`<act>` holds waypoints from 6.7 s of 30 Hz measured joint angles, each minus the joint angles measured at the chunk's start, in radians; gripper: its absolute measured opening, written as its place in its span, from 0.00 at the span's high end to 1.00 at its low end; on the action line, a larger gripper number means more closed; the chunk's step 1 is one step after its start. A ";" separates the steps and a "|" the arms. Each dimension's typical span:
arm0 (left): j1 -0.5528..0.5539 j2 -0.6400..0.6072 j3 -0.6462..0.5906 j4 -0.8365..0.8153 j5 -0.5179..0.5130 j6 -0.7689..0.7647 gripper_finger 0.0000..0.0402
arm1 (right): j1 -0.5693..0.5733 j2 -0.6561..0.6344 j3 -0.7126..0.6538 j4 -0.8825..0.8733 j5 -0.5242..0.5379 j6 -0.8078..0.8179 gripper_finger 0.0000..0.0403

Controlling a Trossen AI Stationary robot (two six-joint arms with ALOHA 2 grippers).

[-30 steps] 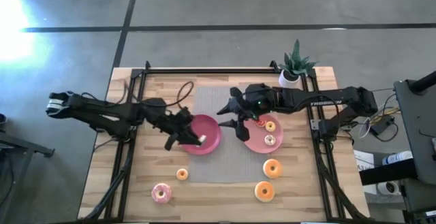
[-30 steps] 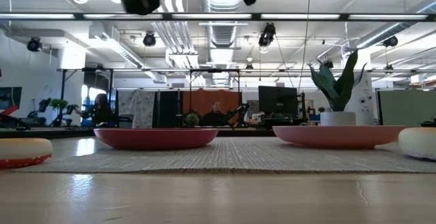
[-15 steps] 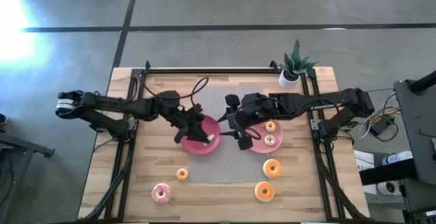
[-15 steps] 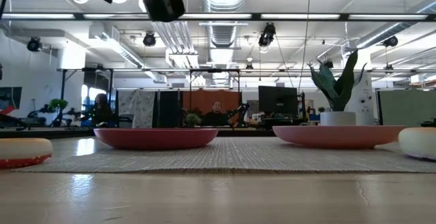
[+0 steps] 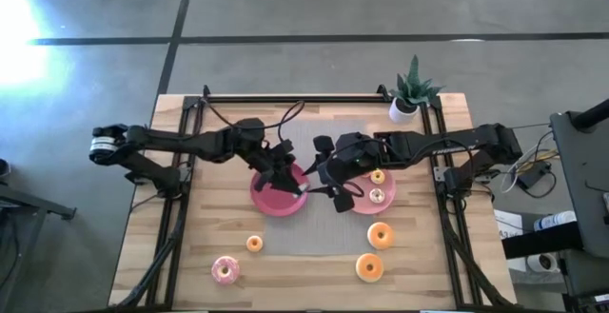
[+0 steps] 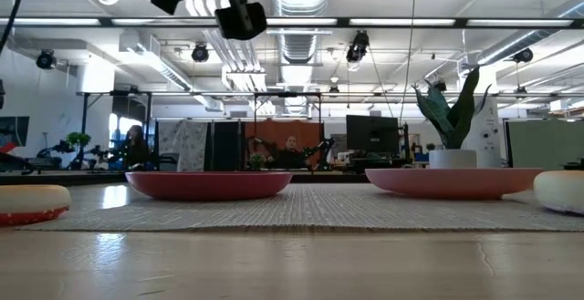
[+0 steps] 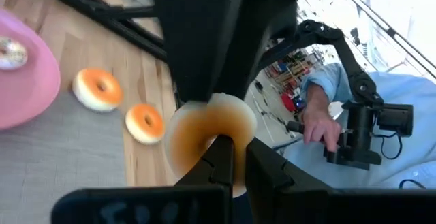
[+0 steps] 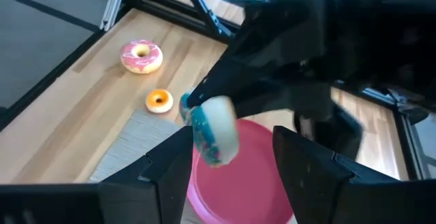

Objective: Pick & Place donuts
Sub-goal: Put the small blue donut on the light pink plate, then put the small pink donut on the light pink plate

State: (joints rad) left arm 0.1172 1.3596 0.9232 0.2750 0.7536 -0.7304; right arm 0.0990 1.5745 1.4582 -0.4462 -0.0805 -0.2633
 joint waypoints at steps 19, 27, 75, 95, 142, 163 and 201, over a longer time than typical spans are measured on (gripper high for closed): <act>0.030 0.015 0.010 0.002 0.014 -0.011 1.00 | -0.002 0.000 -0.002 -0.029 -0.020 0.048 0.81; 0.029 0.014 0.008 -0.004 -0.064 -0.044 0.93 | -0.010 0.000 -0.003 -0.044 -0.027 0.102 0.95; -0.157 -0.056 0.006 -0.458 -0.573 -0.019 0.63 | -0.362 -0.001 -0.543 -0.157 -0.105 0.755 0.62; -0.482 -0.058 0.005 -0.938 -0.556 -0.013 0.63 | -0.210 0.000 -0.237 -0.397 0.054 0.256 0.55; -0.820 0.385 0.309 -1.162 -1.027 -0.238 0.60 | 0.220 0.003 -0.160 -0.493 0.292 0.532 0.55; -0.827 0.532 0.291 -1.136 -1.019 -0.208 0.73 | 0.220 0.003 -0.161 -0.471 0.345 0.533 0.55; -0.535 0.134 0.332 -0.512 -0.876 0.013 1.00 | 0.264 -0.015 -0.106 0.006 0.212 0.046 0.59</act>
State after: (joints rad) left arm -0.4183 1.4939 1.2556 -0.2373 -0.1226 -0.7173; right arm 0.3626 1.5597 1.3518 -0.4400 0.1314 -0.2177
